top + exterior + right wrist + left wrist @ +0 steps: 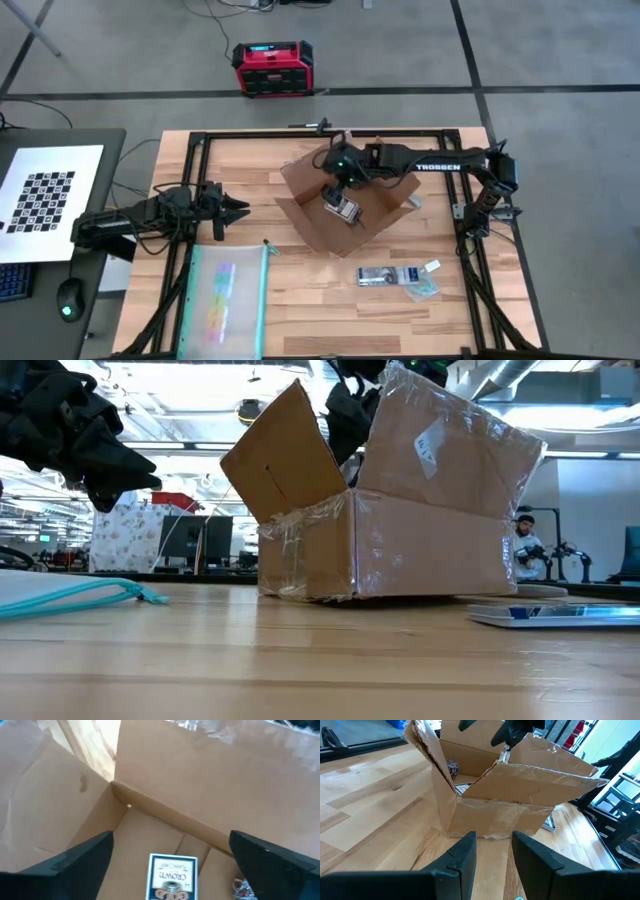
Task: Unpack boxes
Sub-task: Remove the white deck of cards from the cardboard box
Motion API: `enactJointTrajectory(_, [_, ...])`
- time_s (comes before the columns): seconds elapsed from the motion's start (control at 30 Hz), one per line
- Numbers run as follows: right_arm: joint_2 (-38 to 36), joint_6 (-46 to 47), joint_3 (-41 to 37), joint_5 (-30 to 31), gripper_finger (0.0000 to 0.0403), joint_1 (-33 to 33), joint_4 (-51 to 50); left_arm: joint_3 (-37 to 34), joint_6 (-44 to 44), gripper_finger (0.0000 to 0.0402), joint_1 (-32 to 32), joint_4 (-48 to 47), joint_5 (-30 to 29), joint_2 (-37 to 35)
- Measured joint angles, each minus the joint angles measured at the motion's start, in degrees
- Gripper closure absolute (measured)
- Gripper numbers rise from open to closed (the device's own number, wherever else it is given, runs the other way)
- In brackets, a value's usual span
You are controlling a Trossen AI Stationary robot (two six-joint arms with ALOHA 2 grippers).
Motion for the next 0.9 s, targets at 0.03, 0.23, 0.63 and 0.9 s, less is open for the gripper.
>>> enactJointTrajectory(0.03, [0.00, 1.06, 0.00, -0.26, 0.0017, -0.18, 0.15, 0.00, 0.00, 0.0292, -0.02, -0.01, 0.00, 0.00])
enactJointTrajectory(0.23, [-0.02, -1.92, 0.07, -0.15, 0.0016, -0.51, -7.03, 0.00, 0.00, 0.0292, 0.00, -0.02, 0.00, -0.02])
enactJointTrajectory(0.63, [0.71, -1.55, 0.04, 2.51, 0.0039, 1.35, -11.54, 0.00, 0.01, 0.0293, 0.00, -0.02, 0.00, -0.01])
enactJointTrajectory(0.9, [8.34, -3.06, -0.31, 1.97, 0.0039, 1.89, -10.40, 0.02, 0.02, 0.0293, -0.02, -0.01, 0.02, 0.02])
